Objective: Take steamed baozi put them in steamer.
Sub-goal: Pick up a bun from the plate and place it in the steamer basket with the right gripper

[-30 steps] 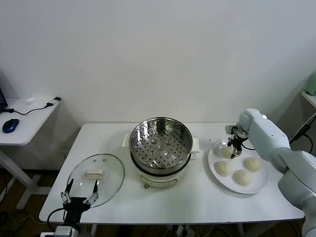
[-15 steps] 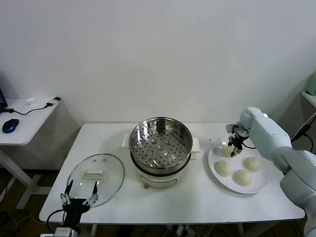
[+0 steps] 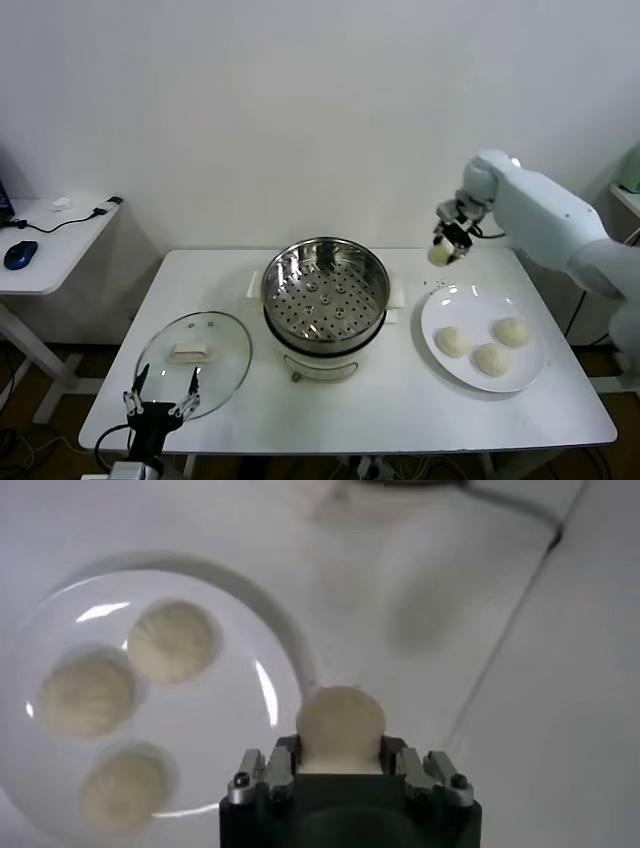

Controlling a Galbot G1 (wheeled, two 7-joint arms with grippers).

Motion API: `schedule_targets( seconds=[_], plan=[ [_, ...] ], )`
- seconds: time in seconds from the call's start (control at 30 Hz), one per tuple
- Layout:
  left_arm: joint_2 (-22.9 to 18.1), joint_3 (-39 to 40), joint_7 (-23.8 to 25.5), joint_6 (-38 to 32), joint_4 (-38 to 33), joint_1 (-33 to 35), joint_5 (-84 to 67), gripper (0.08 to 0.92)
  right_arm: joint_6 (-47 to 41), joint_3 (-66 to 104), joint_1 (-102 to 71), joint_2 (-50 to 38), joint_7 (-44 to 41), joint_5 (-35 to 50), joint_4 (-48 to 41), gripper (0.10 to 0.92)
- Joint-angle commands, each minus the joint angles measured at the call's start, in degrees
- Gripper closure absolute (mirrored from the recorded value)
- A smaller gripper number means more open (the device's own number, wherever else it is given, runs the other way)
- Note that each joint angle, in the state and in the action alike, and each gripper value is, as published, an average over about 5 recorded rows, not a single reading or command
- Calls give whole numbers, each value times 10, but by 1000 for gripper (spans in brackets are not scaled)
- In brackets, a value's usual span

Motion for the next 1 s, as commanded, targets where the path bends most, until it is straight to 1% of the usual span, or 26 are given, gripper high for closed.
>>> schedule_targets(
  seconds=[0.03,0.1,0.2,0.33,0.5,0.63,0.8,1.0],
  plan=[
    [2,0,1,1,-7,7,0,177,148,-59,112,95,2,-41,96,491],
    [4,0,1,1,-7,9,1,177,158,-54,107,113,7,-46,108,491],
    [5,0,1,1,-8,11,1,177,179,-41,86,141,20,-75,109,491],
    [5,-1,0,0,-8,14,1,177,200,-28,38,167,39,-132,104,491],
    [8,-3,-1,-2,-9,20,1,177,226,-1,-32,178,68,-230,98,491],
    [10,-4,-1,-2,-9,22,1,177,234,16,-76,185,83,-281,83,490],
    [11,-6,-1,-2,-9,22,1,177,234,26,-109,189,87,-305,68,483],
    [11,-5,-1,-2,-6,22,1,177,229,33,-126,191,91,-314,49,482]
  ],
)
